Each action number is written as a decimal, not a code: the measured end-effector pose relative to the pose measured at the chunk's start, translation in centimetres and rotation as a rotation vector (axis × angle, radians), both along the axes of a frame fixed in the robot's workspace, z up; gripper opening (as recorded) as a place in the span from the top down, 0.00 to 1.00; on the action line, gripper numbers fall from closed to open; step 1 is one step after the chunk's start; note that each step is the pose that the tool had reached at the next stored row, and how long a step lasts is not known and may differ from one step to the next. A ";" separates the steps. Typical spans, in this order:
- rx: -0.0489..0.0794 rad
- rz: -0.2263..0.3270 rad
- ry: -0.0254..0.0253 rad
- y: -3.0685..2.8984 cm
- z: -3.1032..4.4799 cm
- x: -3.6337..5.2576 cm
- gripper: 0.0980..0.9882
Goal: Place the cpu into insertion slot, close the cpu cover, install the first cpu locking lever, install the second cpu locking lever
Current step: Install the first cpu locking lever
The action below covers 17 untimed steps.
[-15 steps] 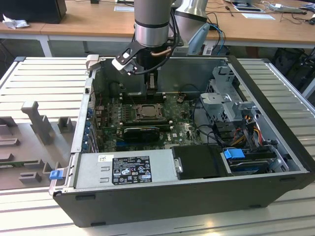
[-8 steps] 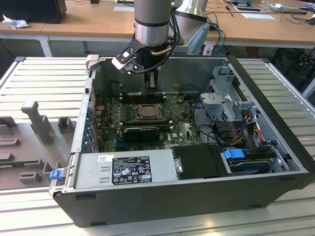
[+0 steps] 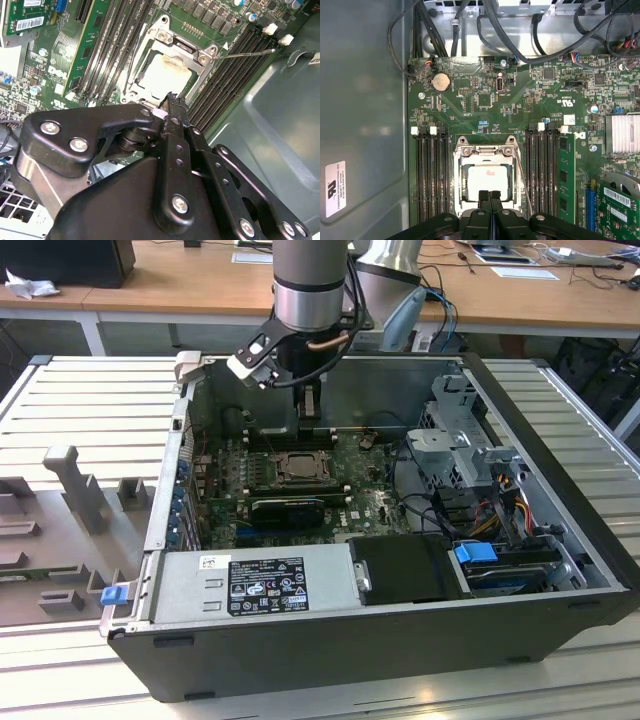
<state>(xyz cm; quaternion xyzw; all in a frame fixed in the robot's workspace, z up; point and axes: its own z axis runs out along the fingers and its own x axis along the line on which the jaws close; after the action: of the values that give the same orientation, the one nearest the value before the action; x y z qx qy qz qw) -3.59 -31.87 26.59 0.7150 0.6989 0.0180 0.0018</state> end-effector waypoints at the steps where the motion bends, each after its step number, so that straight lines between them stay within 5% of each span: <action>1: 0.000 0.000 0.0000 0.00 0.05 0.00 0.99; 12: 0.000 0.001 -0.0001 0.00 1.43 0.00 0.99; 17: 0.000 0.100 0.0000 0.00 1.44 0.00 0.99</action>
<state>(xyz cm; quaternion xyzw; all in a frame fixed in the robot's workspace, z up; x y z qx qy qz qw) -3.59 -31.87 28.03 0.6792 0.7337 0.0180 0.0009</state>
